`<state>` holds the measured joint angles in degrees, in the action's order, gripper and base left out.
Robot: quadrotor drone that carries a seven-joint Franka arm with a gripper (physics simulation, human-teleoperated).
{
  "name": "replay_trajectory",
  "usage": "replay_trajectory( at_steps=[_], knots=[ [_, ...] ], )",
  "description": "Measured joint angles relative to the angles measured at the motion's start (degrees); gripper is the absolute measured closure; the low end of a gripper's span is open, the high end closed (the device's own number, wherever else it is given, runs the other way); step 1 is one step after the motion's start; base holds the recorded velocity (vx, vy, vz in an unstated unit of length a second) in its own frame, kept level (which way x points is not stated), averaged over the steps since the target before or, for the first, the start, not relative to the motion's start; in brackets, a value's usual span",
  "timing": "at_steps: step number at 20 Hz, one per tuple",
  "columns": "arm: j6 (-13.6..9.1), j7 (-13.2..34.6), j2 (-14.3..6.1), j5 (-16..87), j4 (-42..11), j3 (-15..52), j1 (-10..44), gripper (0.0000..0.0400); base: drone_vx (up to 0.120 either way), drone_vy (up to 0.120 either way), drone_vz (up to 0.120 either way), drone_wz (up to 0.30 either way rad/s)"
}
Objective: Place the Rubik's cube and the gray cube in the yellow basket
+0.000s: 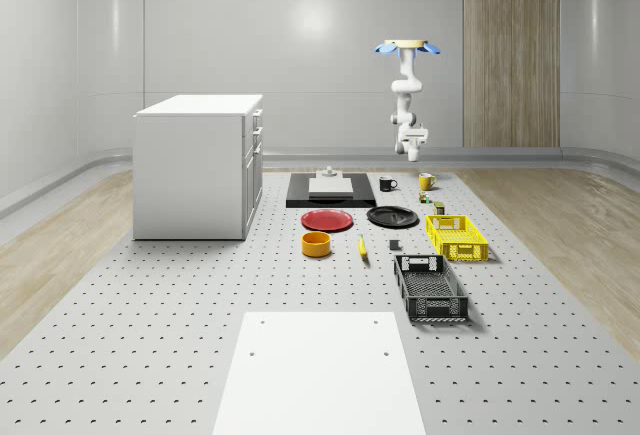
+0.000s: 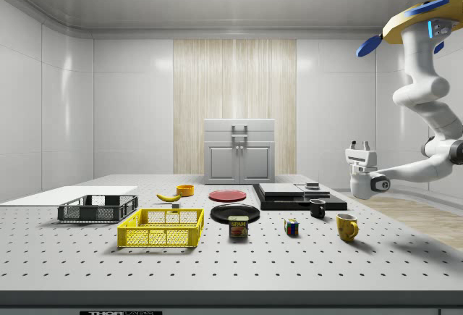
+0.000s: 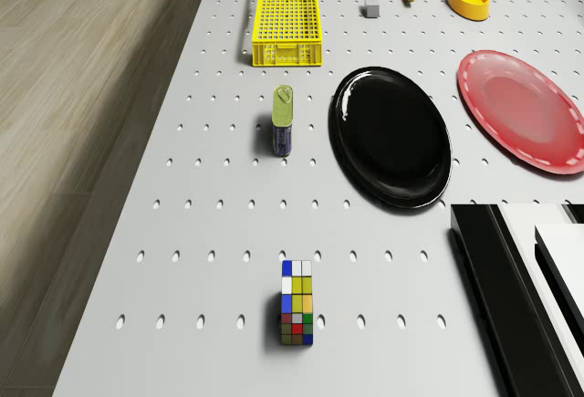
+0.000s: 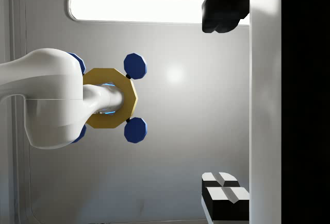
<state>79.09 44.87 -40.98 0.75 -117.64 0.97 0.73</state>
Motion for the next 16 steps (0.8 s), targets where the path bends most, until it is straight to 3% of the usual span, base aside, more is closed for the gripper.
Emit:
replay_trajectory(
  at_steps=[12, 16],
  knots=[
    [0.6, 0.8, -0.5, 6.3, -0.7, 4.5, 1.4, 0.0000, 0.120, 0.000, 0.000, 0.000],
    [0.9, 1.8, -0.8, 13.2, -1.8, 9.3, 2.9, 0.0000, 0.120, 0.000, -0.120, 0.000]
  ],
)
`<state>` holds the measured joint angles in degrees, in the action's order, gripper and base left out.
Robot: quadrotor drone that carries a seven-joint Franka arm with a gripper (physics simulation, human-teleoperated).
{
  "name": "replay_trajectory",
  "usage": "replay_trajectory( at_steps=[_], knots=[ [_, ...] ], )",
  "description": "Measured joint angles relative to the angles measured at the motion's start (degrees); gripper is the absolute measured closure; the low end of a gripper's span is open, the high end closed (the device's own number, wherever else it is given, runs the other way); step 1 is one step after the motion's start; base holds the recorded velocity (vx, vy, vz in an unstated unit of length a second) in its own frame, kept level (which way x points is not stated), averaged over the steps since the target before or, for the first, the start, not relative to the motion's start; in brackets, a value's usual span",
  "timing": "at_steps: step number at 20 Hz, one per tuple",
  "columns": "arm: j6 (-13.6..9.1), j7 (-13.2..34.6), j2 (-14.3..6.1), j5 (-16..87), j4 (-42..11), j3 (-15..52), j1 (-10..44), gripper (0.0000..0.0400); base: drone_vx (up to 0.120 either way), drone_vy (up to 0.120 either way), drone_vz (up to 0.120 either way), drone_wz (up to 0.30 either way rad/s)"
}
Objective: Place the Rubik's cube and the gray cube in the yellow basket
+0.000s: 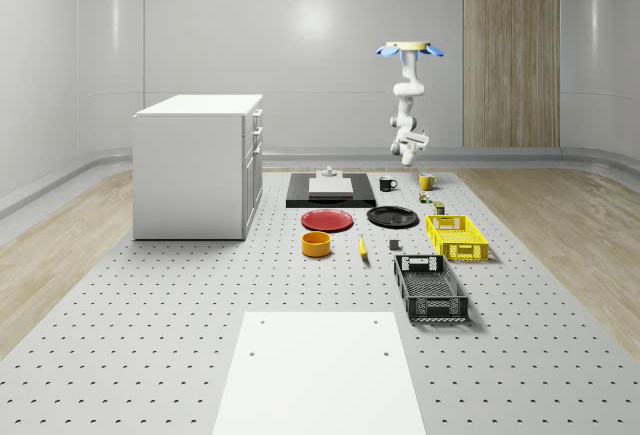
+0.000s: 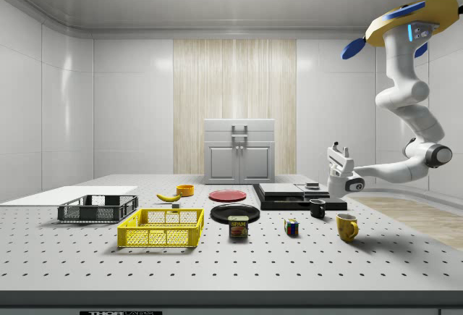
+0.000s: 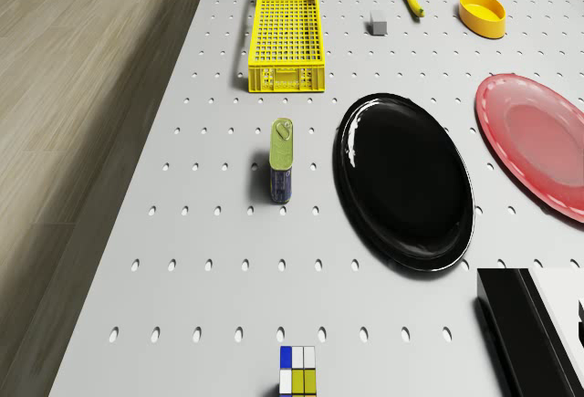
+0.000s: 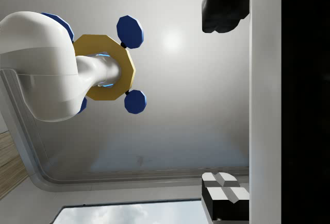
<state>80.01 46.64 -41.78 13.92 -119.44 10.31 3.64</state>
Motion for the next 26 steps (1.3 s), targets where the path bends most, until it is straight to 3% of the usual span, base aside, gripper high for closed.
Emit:
replay_trajectory(
  at_steps=[6, 12, 15, 18, 22, 26],
  knots=[
    [1.1, 3.7, -1.7, 22.1, -7.2, 15.0, 5.1, 0.0000, 0.120, 0.000, -0.107, 0.000],
    [1.2, 14.4, -6.2, 59.5, -27.5, 36.4, 16.5, 0.0000, 0.120, 0.000, -0.113, 0.000],
    [-1.7, 22.1, -8.6, 76.4, -36.8, 44.9, 25.3, 0.0000, 0.120, 0.000, -0.120, 0.000],
    [-5.8, 29.0, -10.9, 87.8, -42.1, 51.0, 34.5, 0.0000, 0.120, 0.000, -0.120, 0.000],
    [-10.2, 35.4, -13.5, 95.6, -45.2, 56.0, 44.0, 0.0000, 0.120, 0.000, -0.120, 0.000],
    [-12.5, 39.1, -15.7, 98.7, -46.1, 58.7, 49.7, 0.0000, 0.120, -0.070, -0.120, 0.000]
  ],
)
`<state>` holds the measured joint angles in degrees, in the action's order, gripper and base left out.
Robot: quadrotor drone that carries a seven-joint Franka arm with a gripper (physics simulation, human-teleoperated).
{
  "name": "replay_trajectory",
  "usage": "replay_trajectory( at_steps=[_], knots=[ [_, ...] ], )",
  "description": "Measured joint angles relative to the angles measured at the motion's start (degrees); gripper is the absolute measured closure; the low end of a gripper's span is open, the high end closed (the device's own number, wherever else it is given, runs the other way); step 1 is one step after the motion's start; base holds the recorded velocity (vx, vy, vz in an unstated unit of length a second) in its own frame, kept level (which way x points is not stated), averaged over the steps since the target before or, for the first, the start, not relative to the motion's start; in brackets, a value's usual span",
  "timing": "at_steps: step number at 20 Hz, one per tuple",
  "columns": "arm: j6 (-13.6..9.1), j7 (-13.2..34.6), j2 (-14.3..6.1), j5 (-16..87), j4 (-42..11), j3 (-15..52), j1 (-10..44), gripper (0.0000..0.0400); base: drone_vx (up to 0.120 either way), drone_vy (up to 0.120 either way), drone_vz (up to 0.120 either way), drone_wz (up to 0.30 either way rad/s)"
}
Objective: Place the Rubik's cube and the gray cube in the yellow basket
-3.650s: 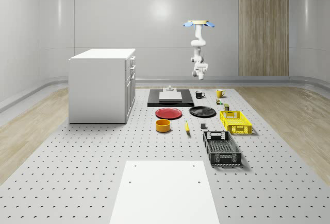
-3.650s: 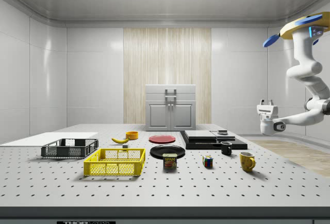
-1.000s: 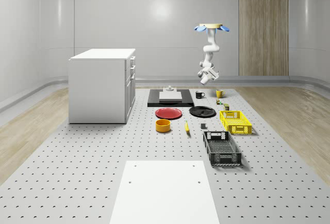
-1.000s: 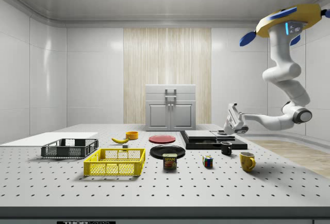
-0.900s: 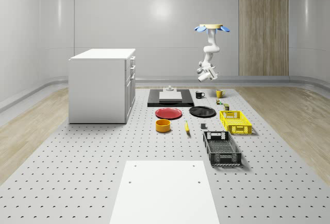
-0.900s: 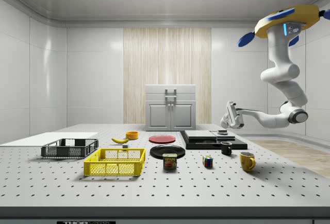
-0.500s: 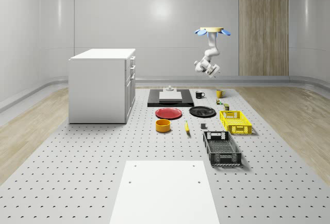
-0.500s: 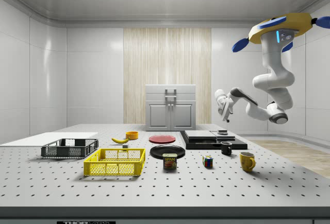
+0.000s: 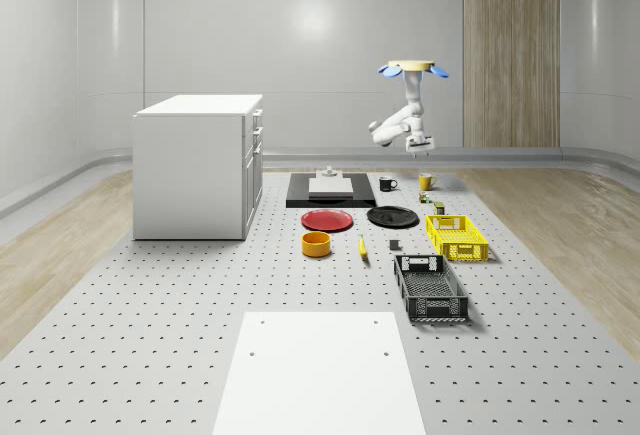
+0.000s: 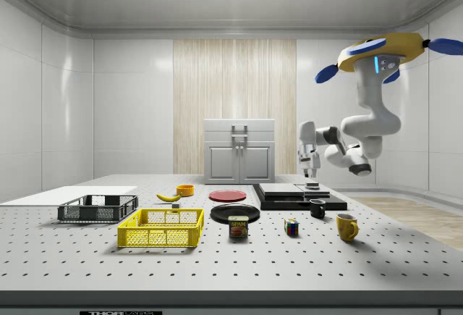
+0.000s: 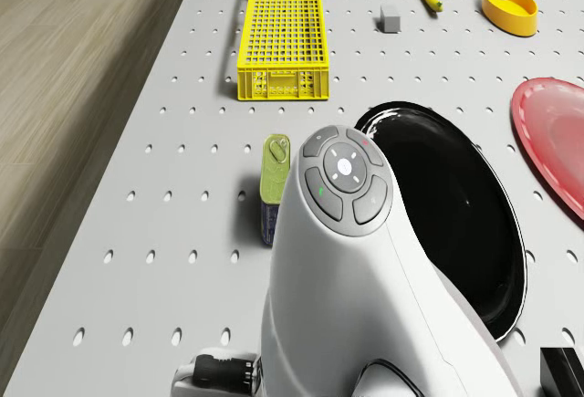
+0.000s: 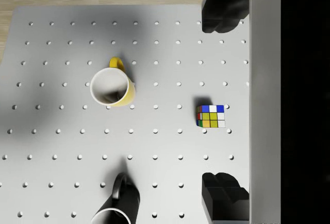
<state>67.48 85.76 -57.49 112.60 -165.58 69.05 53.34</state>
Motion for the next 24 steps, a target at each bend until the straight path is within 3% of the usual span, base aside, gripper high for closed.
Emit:
replay_trajectory(
  at_steps=[8, 13, 21, 24],
  knots=[
    [-0.5, 3.5, -3.3, 1.0, -0.4, 2.6, 5.0, 0.0000, 0.120, -0.005, -0.120, 0.000],
    [0.4, 4.5, -5.0, 0.5, -0.3, 3.5, 6.4, 0.0000, 0.008, 0.000, -0.120, 0.000],
    [2.3, 5.6, -7.4, -0.7, -0.1, 4.5, 7.6, 0.0000, 0.120, 0.000, -0.120, 0.000],
    [3.1, 6.0, -8.3, -1.2, -0.1, 4.8, 8.0, 0.0000, 0.000, 0.000, -0.120, 0.000]
  ],
)
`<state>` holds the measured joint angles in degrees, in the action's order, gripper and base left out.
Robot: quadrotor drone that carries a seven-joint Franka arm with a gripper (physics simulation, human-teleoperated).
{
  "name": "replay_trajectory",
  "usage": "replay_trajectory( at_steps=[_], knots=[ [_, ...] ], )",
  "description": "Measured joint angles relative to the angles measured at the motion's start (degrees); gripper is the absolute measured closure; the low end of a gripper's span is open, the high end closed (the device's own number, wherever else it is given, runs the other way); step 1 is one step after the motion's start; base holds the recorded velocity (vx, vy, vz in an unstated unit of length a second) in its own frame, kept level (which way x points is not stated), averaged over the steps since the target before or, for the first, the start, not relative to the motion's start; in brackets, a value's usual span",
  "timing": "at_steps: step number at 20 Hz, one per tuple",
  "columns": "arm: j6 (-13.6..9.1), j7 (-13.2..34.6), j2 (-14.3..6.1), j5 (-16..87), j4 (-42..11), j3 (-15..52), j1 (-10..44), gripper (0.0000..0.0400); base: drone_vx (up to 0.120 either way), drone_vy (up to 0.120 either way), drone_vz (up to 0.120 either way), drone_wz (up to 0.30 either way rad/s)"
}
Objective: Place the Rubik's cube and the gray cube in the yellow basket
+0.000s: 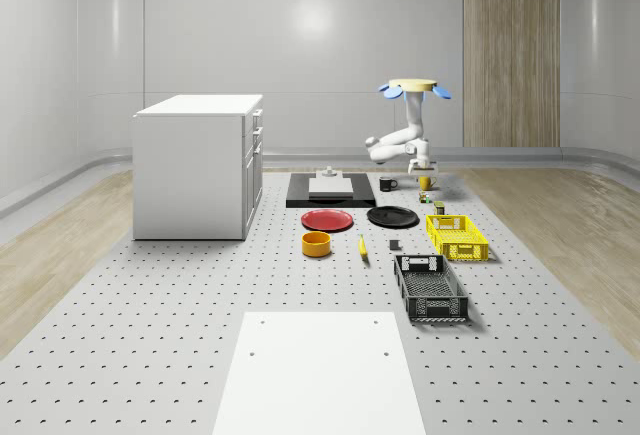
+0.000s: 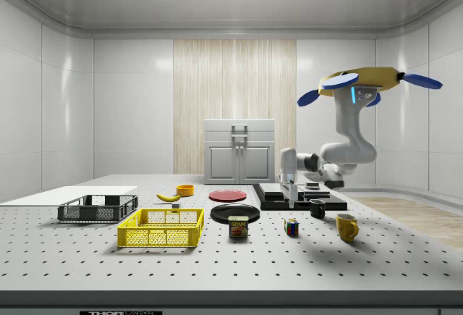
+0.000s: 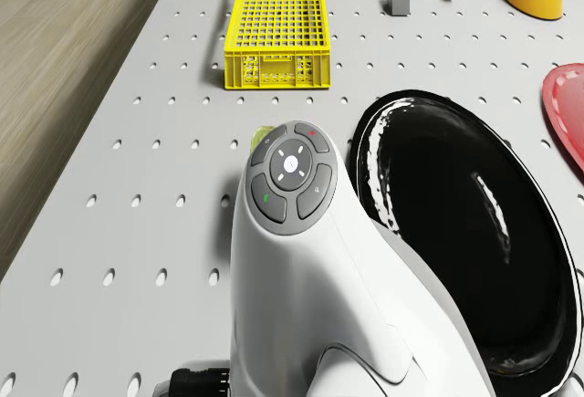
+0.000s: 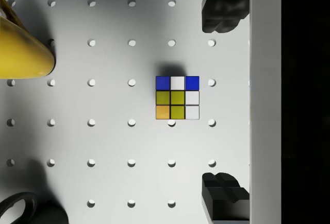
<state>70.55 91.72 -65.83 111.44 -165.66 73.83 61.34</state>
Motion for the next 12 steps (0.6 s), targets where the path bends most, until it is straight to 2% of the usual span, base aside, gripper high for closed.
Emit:
replay_trajectory(
  at_steps=[12],
  knots=[
    [3.0, 1.1, -3.3, -1.7, 0.2, 1.0, 1.2, 0.0000, 0.000, 0.000, -0.120, 0.000]
  ],
)
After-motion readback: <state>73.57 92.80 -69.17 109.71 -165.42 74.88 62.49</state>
